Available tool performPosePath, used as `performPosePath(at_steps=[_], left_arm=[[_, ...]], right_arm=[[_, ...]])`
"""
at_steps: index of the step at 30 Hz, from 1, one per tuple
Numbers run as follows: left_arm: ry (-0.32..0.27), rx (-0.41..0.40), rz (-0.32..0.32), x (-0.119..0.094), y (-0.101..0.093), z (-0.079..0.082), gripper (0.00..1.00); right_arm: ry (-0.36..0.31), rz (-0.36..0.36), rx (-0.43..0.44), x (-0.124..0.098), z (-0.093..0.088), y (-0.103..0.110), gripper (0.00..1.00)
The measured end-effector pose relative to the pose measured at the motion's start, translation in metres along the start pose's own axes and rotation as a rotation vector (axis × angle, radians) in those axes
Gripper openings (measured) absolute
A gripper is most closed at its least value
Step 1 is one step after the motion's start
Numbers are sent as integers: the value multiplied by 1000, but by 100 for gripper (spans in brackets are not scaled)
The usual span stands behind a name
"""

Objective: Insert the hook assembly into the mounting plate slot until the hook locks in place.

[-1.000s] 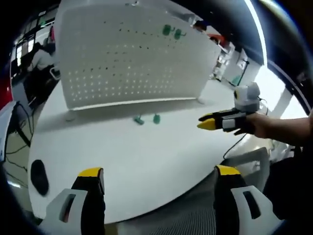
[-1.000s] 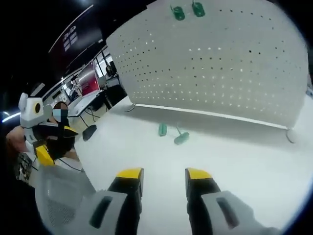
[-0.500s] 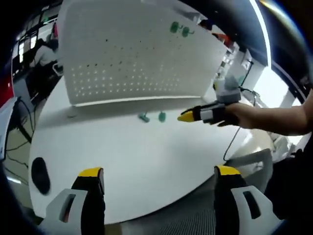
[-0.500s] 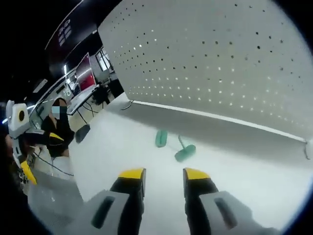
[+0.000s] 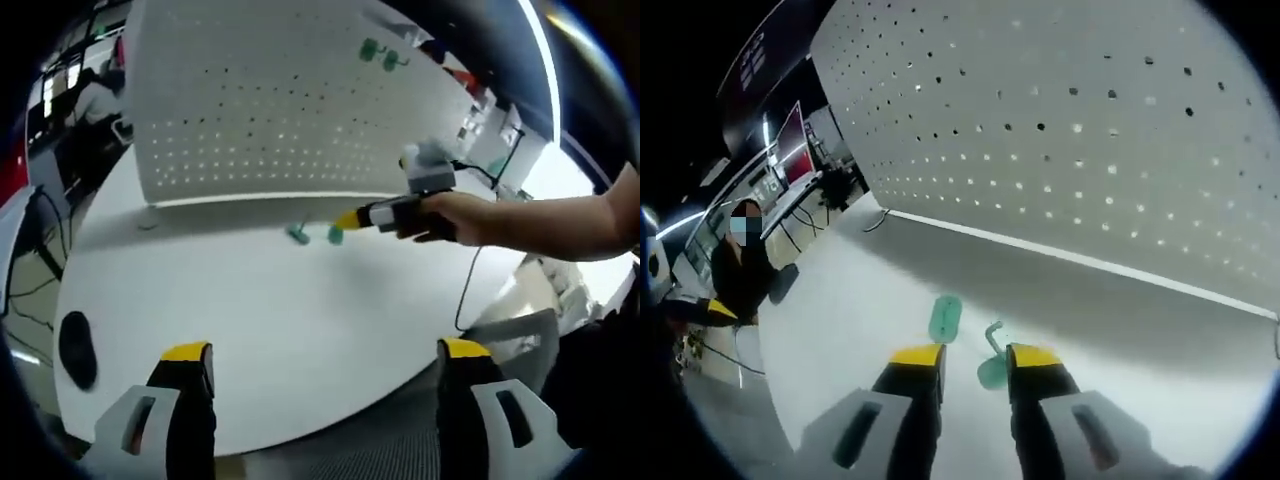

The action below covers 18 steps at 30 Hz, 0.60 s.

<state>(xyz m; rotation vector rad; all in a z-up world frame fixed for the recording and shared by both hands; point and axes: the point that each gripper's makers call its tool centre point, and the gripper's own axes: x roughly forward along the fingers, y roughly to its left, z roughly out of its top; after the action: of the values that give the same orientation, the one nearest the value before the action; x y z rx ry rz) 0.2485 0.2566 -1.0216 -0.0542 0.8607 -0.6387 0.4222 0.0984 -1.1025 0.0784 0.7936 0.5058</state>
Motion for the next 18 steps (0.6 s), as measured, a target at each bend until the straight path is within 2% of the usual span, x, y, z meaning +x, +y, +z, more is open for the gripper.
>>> performPosePath(at_steps=[3,6,18], left_arm=[[5,-3,0,2,1,0,93],[9,-1,1,2,3,1,93],[18,-8,-3,1,7,-2,91]], right_arm=[[10,3,11,6,0,0,21],[33,5,59,13,-2,-3,18],[46,-16,28,17,2,-5,4]])
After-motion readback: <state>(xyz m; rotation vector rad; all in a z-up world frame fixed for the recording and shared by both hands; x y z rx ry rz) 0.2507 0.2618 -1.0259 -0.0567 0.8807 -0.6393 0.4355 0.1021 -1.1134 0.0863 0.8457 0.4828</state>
